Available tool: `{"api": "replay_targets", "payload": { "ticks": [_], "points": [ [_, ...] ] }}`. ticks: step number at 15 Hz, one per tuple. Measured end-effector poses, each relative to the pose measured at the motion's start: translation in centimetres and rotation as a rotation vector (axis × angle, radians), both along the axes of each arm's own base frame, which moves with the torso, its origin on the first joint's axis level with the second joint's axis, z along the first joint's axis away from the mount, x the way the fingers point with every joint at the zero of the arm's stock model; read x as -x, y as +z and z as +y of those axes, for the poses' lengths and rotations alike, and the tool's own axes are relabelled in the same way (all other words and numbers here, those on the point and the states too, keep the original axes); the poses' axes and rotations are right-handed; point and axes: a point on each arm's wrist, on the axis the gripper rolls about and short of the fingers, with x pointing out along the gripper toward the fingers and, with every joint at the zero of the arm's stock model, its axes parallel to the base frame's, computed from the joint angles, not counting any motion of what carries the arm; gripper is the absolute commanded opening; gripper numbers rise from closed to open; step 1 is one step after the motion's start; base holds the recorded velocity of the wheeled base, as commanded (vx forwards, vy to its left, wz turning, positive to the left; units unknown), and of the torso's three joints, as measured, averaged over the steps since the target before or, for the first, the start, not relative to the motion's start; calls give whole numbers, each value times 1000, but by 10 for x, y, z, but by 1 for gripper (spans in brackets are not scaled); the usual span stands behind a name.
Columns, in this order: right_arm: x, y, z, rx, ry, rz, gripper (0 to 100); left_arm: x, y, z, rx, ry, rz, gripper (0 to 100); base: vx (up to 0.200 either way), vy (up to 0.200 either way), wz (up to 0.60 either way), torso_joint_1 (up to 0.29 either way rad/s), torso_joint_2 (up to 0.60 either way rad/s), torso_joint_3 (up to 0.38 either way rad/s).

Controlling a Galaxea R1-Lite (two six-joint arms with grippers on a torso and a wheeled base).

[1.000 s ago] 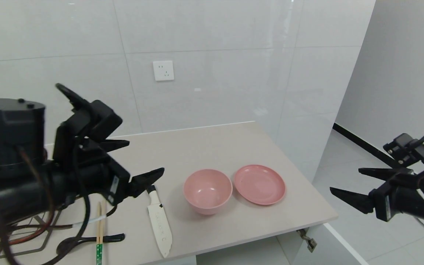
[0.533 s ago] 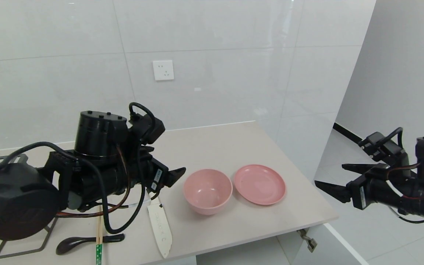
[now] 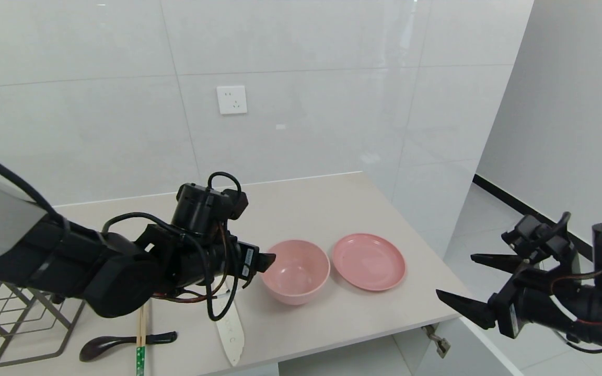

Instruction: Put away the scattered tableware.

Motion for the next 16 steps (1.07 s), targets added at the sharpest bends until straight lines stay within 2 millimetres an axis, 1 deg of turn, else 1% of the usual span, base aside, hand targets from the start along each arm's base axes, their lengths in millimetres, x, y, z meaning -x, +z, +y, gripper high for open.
{"api": "replay_targets", "payload": {
  "ticks": [3,6,10,16],
  "points": [
    [13,-5,-3,-9,6,-27,100,-11,-13,-13,32,25,40,100,0,0,0,0,0,0],
    [17,-3,-4,-9,14,-60,100,-15,-29,-23,62,58,95,100,0,0,0,0,0,0],
    [27,-2,-4,-13,28,-74,100,-29,-37,-31,72,87,94,100,0,0,0,0,0,0],
    [43,-1,-8,-9,42,-102,100,-43,-53,-37,73,109,114,100,0,0,0,0,0,0]
  ]
}}
